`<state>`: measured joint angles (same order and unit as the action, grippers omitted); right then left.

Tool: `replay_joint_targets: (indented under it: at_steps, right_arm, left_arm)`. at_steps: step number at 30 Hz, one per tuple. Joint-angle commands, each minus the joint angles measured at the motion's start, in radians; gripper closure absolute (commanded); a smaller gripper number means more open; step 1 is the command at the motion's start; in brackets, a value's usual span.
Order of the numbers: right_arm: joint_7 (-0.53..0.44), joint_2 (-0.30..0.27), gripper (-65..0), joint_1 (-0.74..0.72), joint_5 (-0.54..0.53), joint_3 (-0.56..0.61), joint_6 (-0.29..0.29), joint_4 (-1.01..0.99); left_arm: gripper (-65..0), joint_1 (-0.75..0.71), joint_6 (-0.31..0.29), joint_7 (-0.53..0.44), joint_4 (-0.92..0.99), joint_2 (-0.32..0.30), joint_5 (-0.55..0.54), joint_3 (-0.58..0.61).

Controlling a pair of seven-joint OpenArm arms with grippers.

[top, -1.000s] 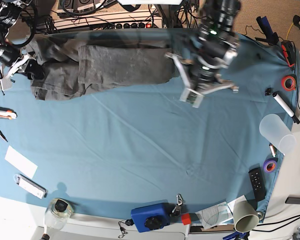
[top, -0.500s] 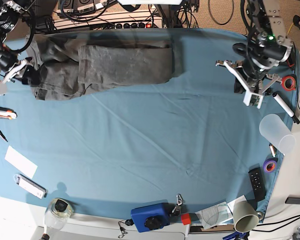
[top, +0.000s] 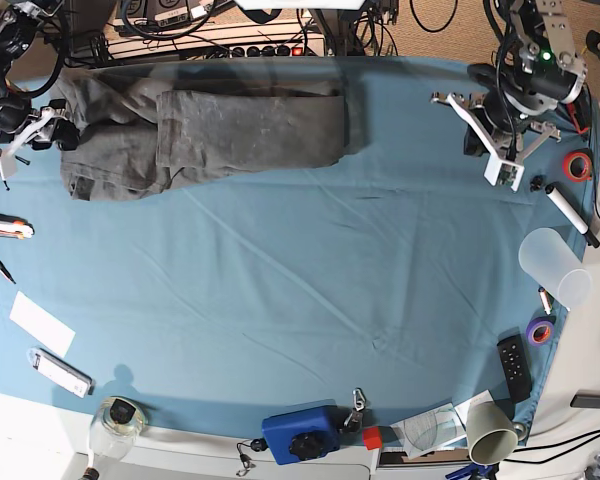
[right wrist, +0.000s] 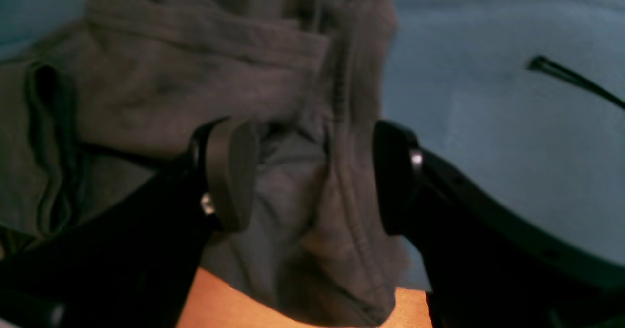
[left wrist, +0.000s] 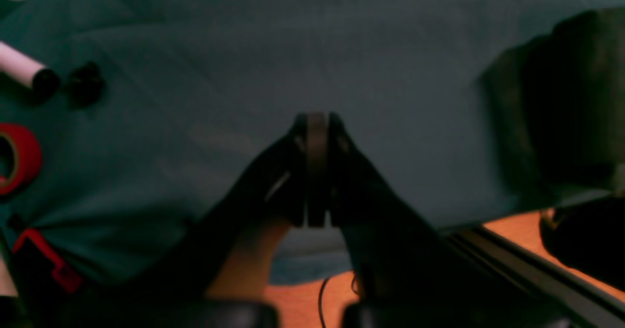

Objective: Fold the T-shirt properly
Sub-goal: 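Release the shirt end and withdraw the left gripper, then grasp the shirt's end with the right gripper and pull it inward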

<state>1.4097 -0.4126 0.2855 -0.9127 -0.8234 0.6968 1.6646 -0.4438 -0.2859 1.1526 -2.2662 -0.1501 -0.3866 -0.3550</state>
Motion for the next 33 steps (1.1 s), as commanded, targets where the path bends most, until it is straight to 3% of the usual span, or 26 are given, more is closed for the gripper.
replay_joint_targets:
  at_steps: [1,8,14,19,31,33]
  right_arm:
    - [-0.018,-0.026,-36.5,-0.006,-0.010,-0.010,0.001,0.015]
    - [-0.021,-0.043,-36.5,-0.006,-0.021,-0.009,0.001,-0.101]
    - [-0.013,-0.085,-36.5,-0.026,-0.175,-0.008,0.001,-0.291]
    - [-0.013,-0.086,-36.5,-0.044,-0.349,0.003,0.001,-0.349]
    - [-0.013,-0.085,-36.4,-0.014,-0.368,0.114,0.001,-0.349]
    - [-0.013,-0.086,-34.1,-0.014,-0.358,0.148,0.001,-0.349]
  left_arm:
    - [0.0,-0.006,-0.003,-0.016,-0.035,-0.006,-0.011,-0.002]
    - [0.0,-0.033,-0.003,-0.016,-0.090,-0.005,-0.011,-0.002]
    - [0.0,-0.036,-0.003,-0.015,-0.090,-0.005,-0.039,-0.002]
    - [0.0,-0.035,-0.003,-0.020,-0.090,-0.005,-0.084,-0.002]
    - [0.0,-0.035,-0.003,-0.027,-0.090,0.000,-0.090,-0.002]
    - [0.0,-0.035,-0.003,-0.027,-0.090,0.000,-0.090,-0.002]
